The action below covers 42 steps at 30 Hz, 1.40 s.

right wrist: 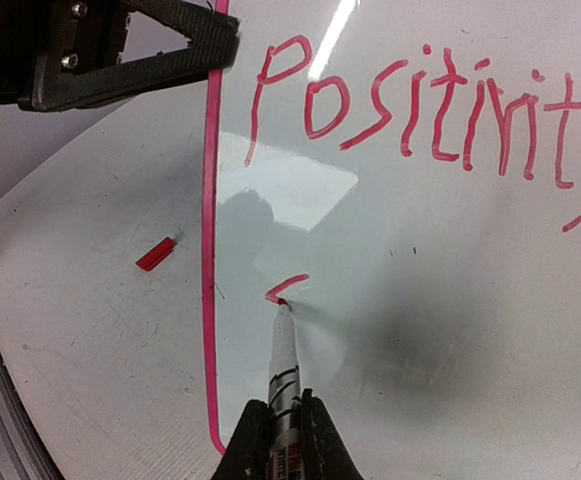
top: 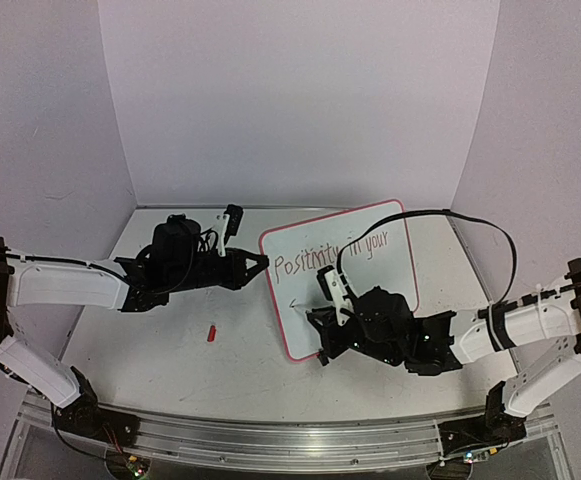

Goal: Write a sentence on the whiteboard

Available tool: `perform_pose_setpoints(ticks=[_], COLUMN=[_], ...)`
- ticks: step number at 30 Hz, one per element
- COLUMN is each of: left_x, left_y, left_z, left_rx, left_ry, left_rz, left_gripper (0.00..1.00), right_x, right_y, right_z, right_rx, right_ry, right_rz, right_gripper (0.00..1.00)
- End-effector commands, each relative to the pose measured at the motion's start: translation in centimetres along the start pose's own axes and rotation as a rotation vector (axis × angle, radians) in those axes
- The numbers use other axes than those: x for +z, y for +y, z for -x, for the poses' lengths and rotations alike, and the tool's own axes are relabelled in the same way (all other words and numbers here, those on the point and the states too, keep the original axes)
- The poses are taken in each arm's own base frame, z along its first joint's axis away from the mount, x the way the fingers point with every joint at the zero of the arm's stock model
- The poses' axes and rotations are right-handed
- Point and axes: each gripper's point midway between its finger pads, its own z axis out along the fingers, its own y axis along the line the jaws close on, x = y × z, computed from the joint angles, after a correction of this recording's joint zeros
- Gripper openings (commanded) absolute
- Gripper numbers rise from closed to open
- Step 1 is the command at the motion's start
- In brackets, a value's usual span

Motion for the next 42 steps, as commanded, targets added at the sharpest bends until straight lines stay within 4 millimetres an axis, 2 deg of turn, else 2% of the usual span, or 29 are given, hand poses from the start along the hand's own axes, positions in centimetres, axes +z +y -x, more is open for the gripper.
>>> perform_pose_setpoints(ticks=[1, 10, 26, 42], left_x=[0.5, 0.5, 0.5, 0.4], left_y=[0.7, 0.7, 0.6, 0.5], left_z=[0.7, 0.7, 0.8, 0.9], left_rx=[0.041, 0.041, 0.041, 0.040], left_ry=[-0.012, -0.012, -0.012, -0.013], left_rz=[0.045, 0.045, 0.043, 0.043], left_gripper=[0.00, 0.00, 0.00, 0.00], right_x=[-0.6, -0.8, -0.7, 0.4], right_y=[-1.3, -1.3, -0.2, 1.4], right_z=[0.2, -0.3, -1.0, 0.2], right_rx=[0.014, 0.017, 0.018, 0.023], right_ry=[-0.011, 0.003, 0.025, -0.003], right_rz=[-0.054, -0.047, -0.005, 0.029], right_gripper=[0.00, 0.00, 0.00, 0.00])
